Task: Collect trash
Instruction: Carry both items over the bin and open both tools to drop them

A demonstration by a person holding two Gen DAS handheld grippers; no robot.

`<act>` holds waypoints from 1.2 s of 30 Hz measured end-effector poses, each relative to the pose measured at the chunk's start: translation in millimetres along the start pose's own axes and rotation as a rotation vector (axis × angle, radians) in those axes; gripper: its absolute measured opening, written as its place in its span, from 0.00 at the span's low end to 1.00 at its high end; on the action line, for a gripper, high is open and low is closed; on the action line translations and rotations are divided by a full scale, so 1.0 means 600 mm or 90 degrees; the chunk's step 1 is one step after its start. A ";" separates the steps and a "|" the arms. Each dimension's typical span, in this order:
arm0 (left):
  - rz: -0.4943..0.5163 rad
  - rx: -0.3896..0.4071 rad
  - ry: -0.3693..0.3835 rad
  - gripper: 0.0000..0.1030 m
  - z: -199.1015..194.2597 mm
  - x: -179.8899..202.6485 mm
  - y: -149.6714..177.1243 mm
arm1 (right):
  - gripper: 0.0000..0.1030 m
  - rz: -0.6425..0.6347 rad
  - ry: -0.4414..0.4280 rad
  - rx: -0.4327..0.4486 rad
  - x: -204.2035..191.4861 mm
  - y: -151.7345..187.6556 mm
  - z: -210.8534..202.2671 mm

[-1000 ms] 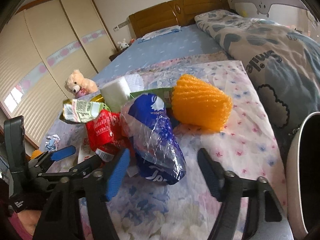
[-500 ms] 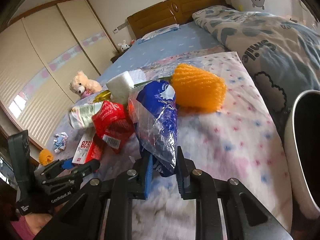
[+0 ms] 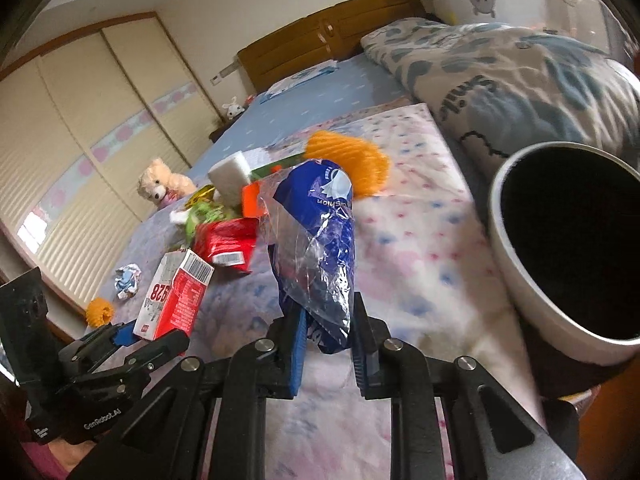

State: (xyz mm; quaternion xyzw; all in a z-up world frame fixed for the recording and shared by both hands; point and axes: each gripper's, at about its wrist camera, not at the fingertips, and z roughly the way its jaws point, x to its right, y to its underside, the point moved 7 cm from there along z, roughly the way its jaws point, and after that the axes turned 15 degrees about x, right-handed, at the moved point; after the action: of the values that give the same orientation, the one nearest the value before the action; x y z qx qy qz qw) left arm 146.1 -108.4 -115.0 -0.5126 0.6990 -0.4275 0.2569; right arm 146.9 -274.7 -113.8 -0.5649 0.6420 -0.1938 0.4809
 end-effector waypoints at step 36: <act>0.131 0.002 0.191 0.52 0.094 0.282 -0.079 | 0.19 0.085 0.165 0.070 0.241 -0.069 -0.143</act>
State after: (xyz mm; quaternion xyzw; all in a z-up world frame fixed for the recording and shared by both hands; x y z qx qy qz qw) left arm 156.5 -291.0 -88.9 -0.3681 0.7775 -0.4718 0.1932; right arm 111.8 -443.7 -99.0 -0.4638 0.7232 -0.2677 0.4361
